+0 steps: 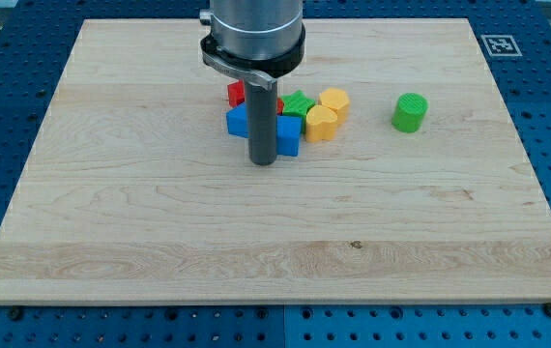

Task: Place the blue triangle left to the blue cube

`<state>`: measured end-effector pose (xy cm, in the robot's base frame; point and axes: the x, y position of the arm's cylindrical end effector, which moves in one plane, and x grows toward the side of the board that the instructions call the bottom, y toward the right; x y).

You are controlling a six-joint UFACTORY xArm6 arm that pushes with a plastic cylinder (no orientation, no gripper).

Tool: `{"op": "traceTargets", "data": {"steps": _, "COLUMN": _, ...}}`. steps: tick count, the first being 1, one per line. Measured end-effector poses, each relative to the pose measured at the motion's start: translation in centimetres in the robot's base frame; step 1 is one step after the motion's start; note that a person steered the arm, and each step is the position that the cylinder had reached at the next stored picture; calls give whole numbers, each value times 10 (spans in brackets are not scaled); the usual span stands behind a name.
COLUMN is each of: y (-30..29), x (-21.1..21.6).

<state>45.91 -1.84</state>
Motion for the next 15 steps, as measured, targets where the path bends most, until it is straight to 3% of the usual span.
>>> {"op": "traceTargets", "data": {"steps": 3, "y": -9, "x": -2}}
{"op": "traceTargets", "data": {"steps": 5, "y": -107, "x": -35}}
{"op": "traceTargets", "data": {"steps": 6, "y": -110, "x": -50}}
{"op": "traceTargets", "data": {"steps": 15, "y": -44, "x": -54}}
